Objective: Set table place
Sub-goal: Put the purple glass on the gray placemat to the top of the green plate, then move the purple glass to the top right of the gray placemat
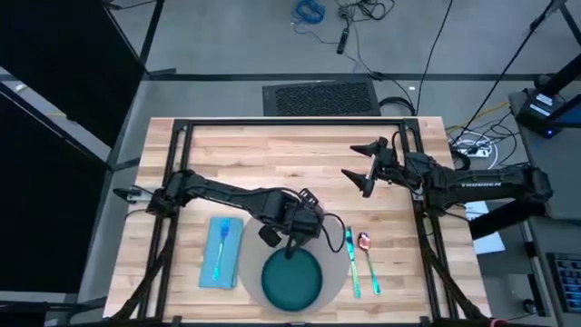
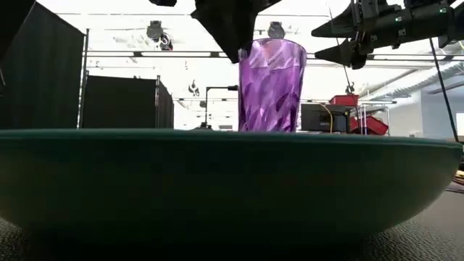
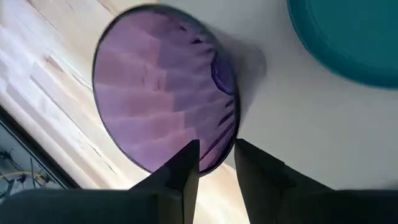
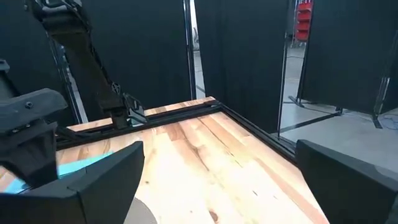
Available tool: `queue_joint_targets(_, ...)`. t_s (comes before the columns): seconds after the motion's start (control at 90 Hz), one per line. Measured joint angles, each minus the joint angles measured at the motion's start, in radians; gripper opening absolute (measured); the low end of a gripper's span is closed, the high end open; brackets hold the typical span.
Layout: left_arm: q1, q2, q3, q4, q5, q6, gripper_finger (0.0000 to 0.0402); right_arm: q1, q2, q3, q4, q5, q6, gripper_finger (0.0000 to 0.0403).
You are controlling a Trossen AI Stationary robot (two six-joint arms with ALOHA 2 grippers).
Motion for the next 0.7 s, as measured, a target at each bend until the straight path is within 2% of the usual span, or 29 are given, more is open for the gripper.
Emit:
queue_joint_targets(0.389, -0.019, -0.022, 0.0, -0.041, -0.041, -0.036, 0.0086, 0.0, 0.0, 0.0, -0.021, 0.0, 0.01, 0.04)
queue_joint_targets(0.589, -0.022, -0.071, -0.001, -0.187, -0.149, -0.158, 0.0086, 0.002, 0.0, 0.0, -0.019, 0.002, 0.036, 0.04)
queue_joint_targets(0.7, -0.021, -0.149, -0.001, -0.213, -0.177, -0.248, 0.0086, 0.002, 0.0, 0.0, -0.008, 0.004, 0.092, 0.04)
